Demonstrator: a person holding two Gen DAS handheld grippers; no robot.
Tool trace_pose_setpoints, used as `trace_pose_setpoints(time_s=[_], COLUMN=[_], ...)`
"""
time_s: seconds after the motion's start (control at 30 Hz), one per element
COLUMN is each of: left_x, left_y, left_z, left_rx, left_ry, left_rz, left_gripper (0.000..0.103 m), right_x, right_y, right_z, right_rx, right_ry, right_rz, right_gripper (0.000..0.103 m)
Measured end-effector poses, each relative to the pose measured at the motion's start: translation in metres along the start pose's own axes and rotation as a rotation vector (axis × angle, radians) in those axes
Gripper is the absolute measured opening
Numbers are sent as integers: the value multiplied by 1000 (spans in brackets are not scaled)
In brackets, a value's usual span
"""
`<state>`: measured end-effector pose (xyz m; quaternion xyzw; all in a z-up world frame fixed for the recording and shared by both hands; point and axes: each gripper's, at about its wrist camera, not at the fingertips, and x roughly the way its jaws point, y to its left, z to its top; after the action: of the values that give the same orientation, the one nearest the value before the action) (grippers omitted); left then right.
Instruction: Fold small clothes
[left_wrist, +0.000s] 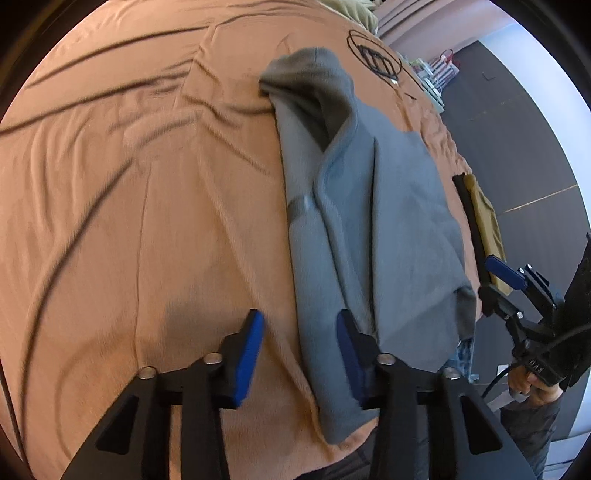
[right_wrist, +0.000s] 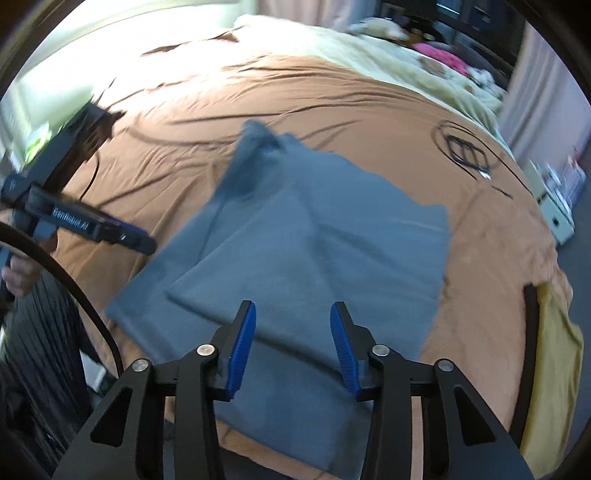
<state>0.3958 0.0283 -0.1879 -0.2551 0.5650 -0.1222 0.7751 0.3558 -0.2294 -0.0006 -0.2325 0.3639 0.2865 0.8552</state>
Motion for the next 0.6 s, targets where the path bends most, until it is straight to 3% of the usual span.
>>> trace_pose_setpoints(time_s=[0.27, 0.6], left_x=[-6, -25], left_y=[13, 37], left_z=[-17, -26], left_rx=[-28, -74], left_ry=[4, -18], left_rz=[-16, -30], left_gripper=[36, 36], right_x=[11, 41], right_y=[41, 54], right_z=[5, 9], right_rx=[-151, -239], right_ry=[38, 80], right_rz=[37, 86], right_gripper=[31, 28])
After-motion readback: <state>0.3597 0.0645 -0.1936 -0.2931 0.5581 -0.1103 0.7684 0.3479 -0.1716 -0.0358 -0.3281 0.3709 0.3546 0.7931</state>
